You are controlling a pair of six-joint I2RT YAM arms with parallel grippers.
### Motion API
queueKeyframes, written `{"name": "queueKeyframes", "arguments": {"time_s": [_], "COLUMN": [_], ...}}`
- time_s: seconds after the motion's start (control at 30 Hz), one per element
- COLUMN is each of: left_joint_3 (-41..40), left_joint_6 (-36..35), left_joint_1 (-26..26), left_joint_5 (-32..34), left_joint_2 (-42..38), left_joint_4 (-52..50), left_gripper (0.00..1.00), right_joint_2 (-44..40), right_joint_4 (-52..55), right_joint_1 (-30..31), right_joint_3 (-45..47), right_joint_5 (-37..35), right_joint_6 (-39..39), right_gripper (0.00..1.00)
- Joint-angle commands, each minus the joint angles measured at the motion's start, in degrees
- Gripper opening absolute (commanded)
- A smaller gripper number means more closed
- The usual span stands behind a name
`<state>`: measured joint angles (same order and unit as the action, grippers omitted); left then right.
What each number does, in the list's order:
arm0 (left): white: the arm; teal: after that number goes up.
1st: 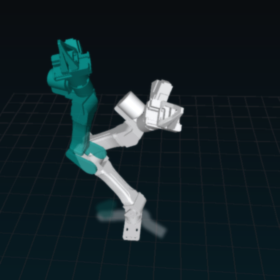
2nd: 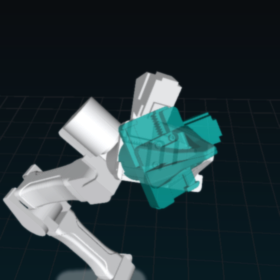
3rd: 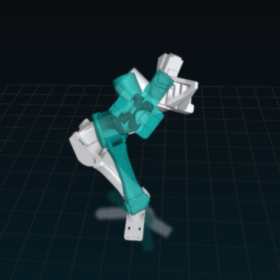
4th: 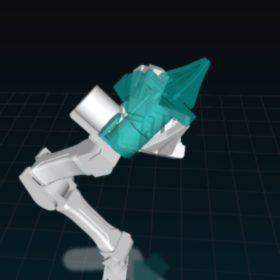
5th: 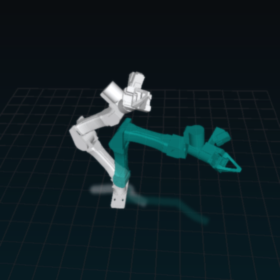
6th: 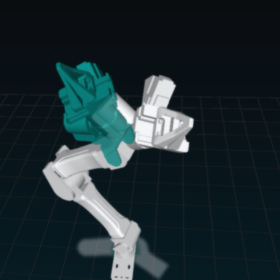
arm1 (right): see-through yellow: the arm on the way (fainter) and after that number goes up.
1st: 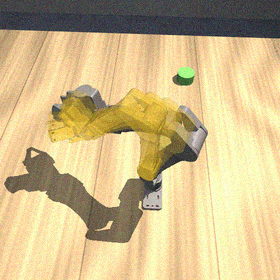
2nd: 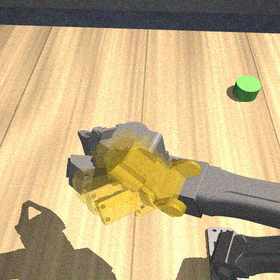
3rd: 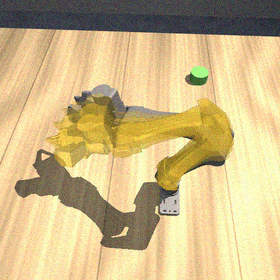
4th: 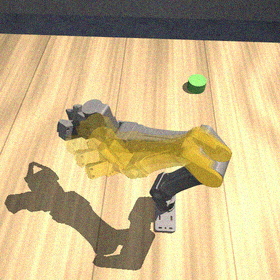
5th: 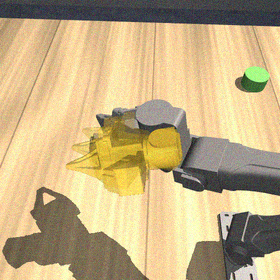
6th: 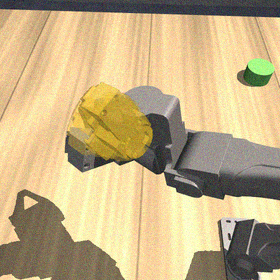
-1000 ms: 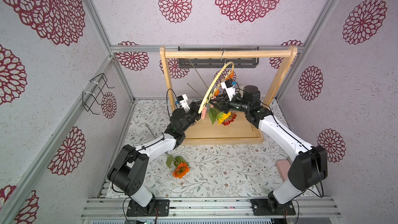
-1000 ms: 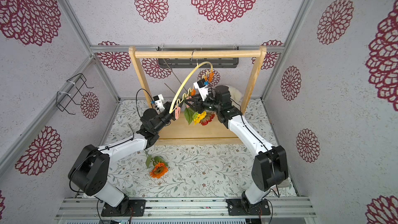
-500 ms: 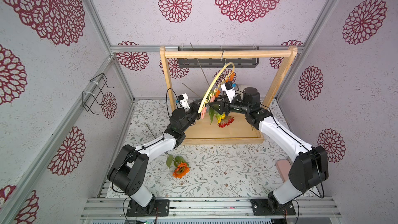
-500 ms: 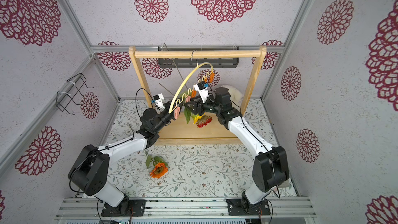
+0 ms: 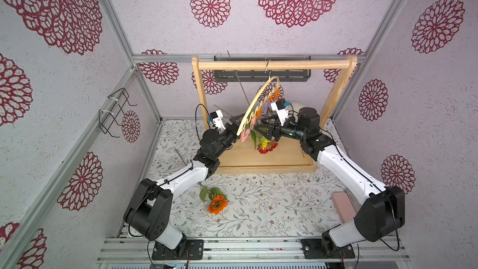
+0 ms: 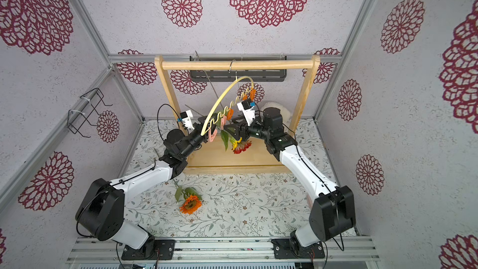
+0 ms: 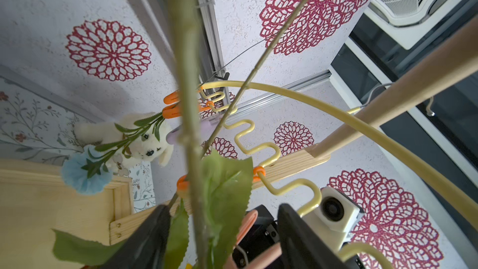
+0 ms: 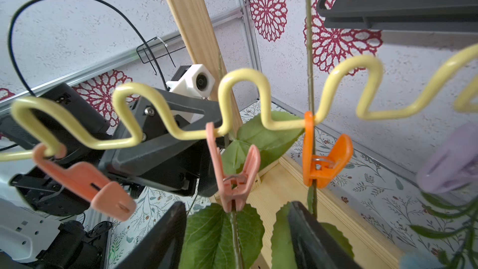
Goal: Dry the flowers on a clothes hanger
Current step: Clamp the flower onto the hanger, then pick up the flower at the center of the board.
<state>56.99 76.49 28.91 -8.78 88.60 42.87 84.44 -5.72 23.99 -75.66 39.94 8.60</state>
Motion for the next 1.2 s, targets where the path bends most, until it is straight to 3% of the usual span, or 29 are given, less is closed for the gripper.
{"name": "queueKeyframes", "arguments": {"time_s": [0.0,0.27,0.43,0.67,0.8,0.97,1.13,1.17], "left_joint_3": [-1.9,-9.0,-13.8,-16.1,-15.8,-6.7,-1.4,-1.1], "left_joint_6": [-3.7,-5.9,-8.6,-17.1,-16.9,-19.1,-22.2,-22.3], "left_joint_1": [-1.5,-5.3,-8.4,-12.9,-17.5,-25.2,-25.8,-25.9], "left_joint_5": [-0.8,-0.3,0.1,6.5,14.1,15.0,16.5,16.8], "left_joint_2": [-2.9,-9.3,-16.1,-28.9,-33.3,-22.2,-10.7,-9.4], "left_joint_4": [-2.9,-8.8,-16.7,-42.0,-59.6,-84.1,-90.9,-91.3], "left_gripper": [0.81,0.99,0.97,0.97,0.97,0.97,0.99,0.94], "right_joint_2": [-4.5,-12.0,-18.6,-31.1,-38.6,-44.1,-44.7,-44.5], "right_joint_4": [-1.6,1.1,1.7,-3.7,-9.5,-9.7,-8.3,-8.2], "right_joint_1": [-1.1,-4.8,-7.0,-7.4,-7.4,-7.3,-7.3,-7.2], "right_joint_3": [1.1,7.2,11.9,22.6,30.6,36.3,36.7,36.7], "right_joint_5": [-0.8,-0.8,-0.8,-2.4,-4.1,-4.4,-4.7,-4.6], "right_joint_6": [0.4,-2.3,-6.0,-16.9,-21.3,-25.3,-25.4,-25.4], "right_gripper": [0.68,0.68,0.68,0.7,0.73,0.76,0.76,0.76]}}
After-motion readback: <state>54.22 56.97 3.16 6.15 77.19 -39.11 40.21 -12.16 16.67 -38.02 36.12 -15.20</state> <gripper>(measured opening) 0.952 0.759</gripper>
